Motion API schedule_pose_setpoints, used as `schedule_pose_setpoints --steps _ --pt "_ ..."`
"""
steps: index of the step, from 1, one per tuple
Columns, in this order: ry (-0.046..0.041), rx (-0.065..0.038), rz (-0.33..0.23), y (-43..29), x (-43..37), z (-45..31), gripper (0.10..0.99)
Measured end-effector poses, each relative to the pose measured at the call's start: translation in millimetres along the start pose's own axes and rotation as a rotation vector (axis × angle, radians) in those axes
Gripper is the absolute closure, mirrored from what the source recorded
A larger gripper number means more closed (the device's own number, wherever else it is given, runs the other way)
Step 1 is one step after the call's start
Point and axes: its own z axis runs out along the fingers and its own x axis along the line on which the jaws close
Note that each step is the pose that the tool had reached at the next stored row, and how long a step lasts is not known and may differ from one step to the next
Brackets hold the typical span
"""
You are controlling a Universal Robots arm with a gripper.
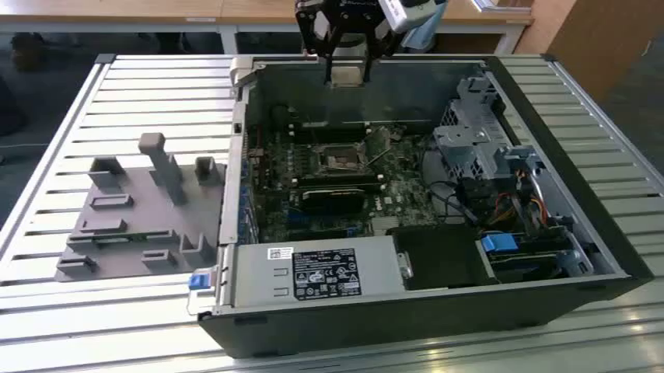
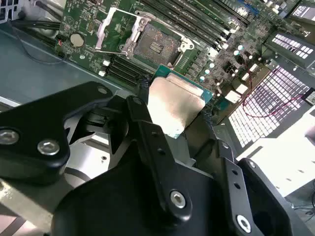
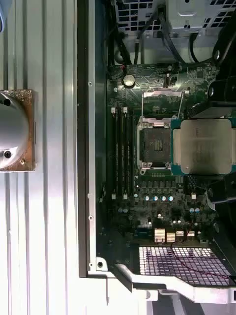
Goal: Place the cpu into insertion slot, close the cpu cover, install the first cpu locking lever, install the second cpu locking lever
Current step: 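Place the cpu into insertion slot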
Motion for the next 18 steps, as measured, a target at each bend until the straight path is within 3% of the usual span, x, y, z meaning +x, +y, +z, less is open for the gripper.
schedule_pose_setpoints --steps 7,18 --pt "-0.0003 0.0 0.003 0.0 0.0 0.0 0.545" --pt "-0.0048 -0.001 0.054 0.0 0.0 0.0 0.545"
